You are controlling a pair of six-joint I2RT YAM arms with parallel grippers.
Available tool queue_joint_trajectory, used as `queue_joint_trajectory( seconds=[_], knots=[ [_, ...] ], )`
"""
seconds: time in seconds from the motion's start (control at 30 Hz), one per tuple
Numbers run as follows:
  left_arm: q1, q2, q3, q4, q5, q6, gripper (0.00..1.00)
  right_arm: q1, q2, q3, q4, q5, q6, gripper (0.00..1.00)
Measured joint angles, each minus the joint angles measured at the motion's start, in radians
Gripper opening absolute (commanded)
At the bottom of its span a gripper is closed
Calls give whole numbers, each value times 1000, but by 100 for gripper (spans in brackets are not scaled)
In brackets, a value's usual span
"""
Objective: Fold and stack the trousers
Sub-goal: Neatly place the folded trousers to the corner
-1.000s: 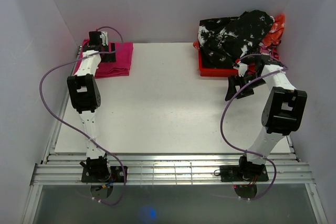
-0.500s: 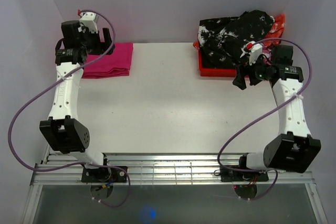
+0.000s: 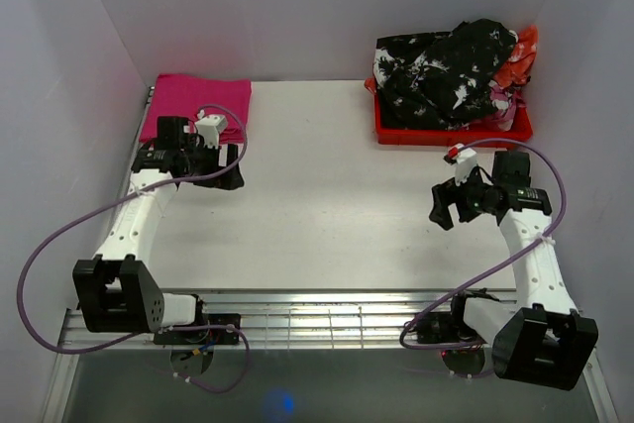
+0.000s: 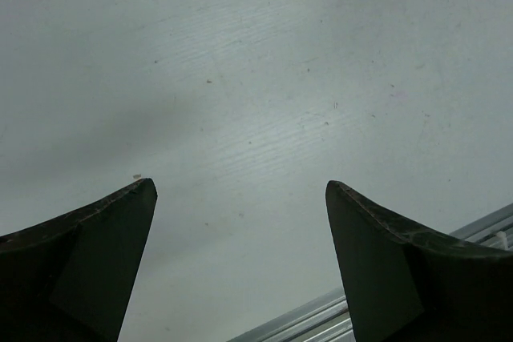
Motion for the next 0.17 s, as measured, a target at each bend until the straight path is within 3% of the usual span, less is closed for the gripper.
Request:
queue_joint_trajectory(
  seconds=[0.17],
  knots=[
    [-14,-146,-110,26,4,23,98,2,-71,-66,11,-2,26,90]
  ],
)
